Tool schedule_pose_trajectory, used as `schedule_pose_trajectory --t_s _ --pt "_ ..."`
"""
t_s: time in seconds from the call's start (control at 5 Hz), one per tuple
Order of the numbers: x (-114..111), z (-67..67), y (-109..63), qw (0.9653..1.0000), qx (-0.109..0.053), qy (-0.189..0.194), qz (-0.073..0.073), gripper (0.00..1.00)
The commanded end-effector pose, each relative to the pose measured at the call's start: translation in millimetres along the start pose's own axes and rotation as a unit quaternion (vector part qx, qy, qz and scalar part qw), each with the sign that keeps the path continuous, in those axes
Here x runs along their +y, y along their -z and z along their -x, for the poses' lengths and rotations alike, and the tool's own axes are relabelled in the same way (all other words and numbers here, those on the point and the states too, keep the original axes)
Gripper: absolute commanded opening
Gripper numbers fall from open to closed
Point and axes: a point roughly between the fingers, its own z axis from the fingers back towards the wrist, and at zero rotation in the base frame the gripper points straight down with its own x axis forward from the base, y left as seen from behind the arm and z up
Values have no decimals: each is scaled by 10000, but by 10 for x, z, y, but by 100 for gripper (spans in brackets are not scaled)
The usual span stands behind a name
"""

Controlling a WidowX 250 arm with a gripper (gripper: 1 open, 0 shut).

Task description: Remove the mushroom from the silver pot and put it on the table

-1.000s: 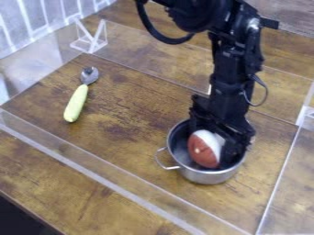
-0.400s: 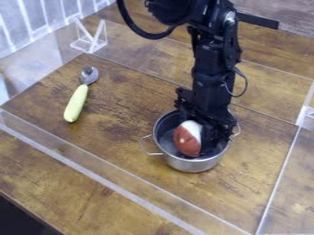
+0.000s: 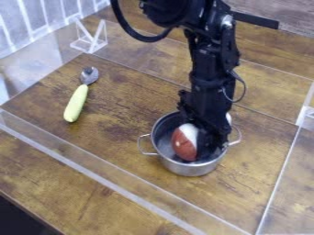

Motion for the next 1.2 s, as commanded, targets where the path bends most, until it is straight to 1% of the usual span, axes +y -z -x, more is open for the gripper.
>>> schedule_pose_trajectory --t_s 0.0,0.2,0.4,0.6,0.8,1.0 --pt "-173 -40 -265 9992 -377 -35 -80 0" --pt "-247 -45 -281 9989 -425 -158 -69 0" --pt "-270 -46 -308 9983 -466 -340 -51 100" --pt "-287 -149 -391 9972 -493 -567 -60 100" --pt "-356 -215 -356 9969 -503 -594 -64 0" --pt "-423 -279 -337 9968 -505 -617 -65 0"
